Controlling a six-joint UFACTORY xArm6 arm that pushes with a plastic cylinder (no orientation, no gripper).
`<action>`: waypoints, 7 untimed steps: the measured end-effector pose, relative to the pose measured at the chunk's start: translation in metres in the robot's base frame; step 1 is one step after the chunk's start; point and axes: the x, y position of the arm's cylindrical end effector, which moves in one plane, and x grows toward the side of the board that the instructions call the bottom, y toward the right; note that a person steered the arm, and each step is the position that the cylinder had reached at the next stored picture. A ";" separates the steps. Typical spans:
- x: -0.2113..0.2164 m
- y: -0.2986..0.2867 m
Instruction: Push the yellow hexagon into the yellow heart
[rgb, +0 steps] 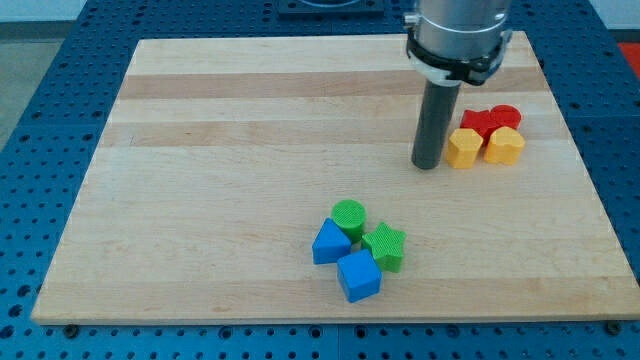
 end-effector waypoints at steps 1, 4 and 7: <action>0.000 0.017; 0.000 0.004; -0.051 -0.080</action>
